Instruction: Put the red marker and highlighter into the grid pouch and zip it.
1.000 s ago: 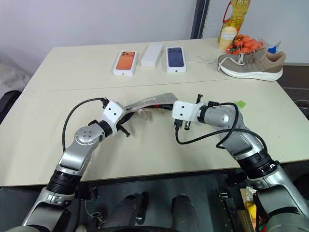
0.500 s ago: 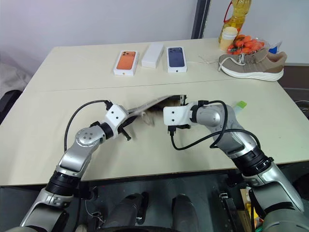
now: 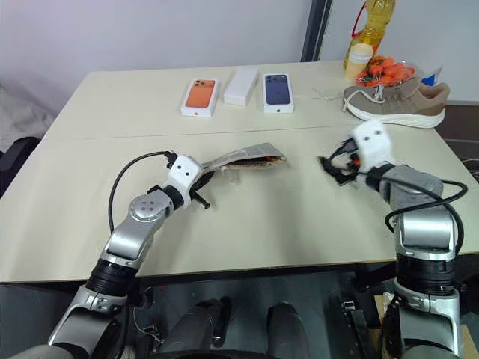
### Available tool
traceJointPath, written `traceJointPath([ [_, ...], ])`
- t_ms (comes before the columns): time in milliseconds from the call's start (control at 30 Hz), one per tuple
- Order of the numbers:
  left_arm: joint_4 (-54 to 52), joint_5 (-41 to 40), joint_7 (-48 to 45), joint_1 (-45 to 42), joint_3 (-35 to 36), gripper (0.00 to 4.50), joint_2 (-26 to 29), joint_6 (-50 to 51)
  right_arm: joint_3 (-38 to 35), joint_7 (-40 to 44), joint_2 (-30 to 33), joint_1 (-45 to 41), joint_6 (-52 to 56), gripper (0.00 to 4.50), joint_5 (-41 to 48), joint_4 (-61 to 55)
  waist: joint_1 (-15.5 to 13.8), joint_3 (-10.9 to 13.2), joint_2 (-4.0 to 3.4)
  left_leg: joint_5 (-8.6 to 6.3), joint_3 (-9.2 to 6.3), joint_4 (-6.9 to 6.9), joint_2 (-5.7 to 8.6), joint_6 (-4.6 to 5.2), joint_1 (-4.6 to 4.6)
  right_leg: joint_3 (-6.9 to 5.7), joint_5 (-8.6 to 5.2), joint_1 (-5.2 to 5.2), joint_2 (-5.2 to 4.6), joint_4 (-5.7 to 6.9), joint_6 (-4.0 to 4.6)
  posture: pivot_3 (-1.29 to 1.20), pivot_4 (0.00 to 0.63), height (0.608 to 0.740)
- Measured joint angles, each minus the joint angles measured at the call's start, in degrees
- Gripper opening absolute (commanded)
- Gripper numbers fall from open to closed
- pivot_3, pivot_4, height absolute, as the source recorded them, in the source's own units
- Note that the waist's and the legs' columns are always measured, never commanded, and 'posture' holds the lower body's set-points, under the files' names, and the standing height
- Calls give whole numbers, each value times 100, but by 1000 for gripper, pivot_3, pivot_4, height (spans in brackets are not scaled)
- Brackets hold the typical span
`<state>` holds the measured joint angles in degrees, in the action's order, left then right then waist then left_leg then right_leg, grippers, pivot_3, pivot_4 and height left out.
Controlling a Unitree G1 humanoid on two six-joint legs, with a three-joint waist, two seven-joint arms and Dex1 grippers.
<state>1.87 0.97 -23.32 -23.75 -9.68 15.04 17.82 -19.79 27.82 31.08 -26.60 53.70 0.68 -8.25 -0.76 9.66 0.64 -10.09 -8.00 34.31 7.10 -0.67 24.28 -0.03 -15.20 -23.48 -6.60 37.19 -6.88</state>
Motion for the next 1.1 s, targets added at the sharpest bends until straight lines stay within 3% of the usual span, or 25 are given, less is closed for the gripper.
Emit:
traceJointPath([
  [200, 151, 53, 76, -130, -39, 0, -125, -1, -684, -1410, -694, -330, 472, 4456, 18, 734, 25, -1, -2, 1, 5, -5, 0, 0, 0, 1, 0, -3, -3, 2, 0, 0, 150, 740],
  [333, 158, 61, 82, -130, -41, 0, -162, -2, -1009, -1850, -1011, -530, 565, 4456, 228, 1215, 24, -1, -3, 1, 5, -4, 1, 1, 0, 1, 0, -2, -2, 2, 0, 0, 150, 740],
  [433, 155, 61, 90, -128, -38, 0, -160, -2, -989, -2055, -1042, -559, 526, 3648, 298, 1435, 30, -2, -3, 1, 6, -4, 2, 1, -1, 0, 0, 0, -3, 2, 0, 0, 150, 740],
  [600, 144, 69, 125, -107, -22, 0, -146, 14, -860, -2116, -1012, -563, 418, 1068, 370, 1520, 62, -2, -3, 1, 6, -3, 2, 1, -3, 0, 0, 0, -1, 4, -1, 0, 150, 740],
  [633, 140, 73, 133, -103, -20, 0, -144, 19, -798, -2101, -995, -562, 377, 859, 398, 1537, 81, -2, -4, 1, 6, -3, 1, 1, -3, 0, 0, 0, -1, 5, -1, 0, 150, 740],
  [733, 129, 78, 148, -97, -14, 0, -149, 31, -231, -1831, -775, -479, 69, 877, 376, 1521, 146, -2, -5, 1, 6, -4, 2, 1, -2, 0, 0, -1, -1, 5, -1, 0, 150, 740],
  [900, 101, -19, 196, -98, 151, 0, -158, 83, 1578, -299, 576, 19, -1501, 877, -3, 550, 159, 0, -8, -1, 8, -4, 2, 4, -1, -1, -4, -1, -2, 3, -8, 0, 150, 740],
  [1100, 107, -45, 207, -172, 208, 0, -156, 111, 2278, 1156, 1065, 329, -2567, 877, 294, -800, 141, 3, -2, -2, 3, 1, 0, 4, -2, -5, -5, 8, -1, -1, -10, 0, 150, 740],
])
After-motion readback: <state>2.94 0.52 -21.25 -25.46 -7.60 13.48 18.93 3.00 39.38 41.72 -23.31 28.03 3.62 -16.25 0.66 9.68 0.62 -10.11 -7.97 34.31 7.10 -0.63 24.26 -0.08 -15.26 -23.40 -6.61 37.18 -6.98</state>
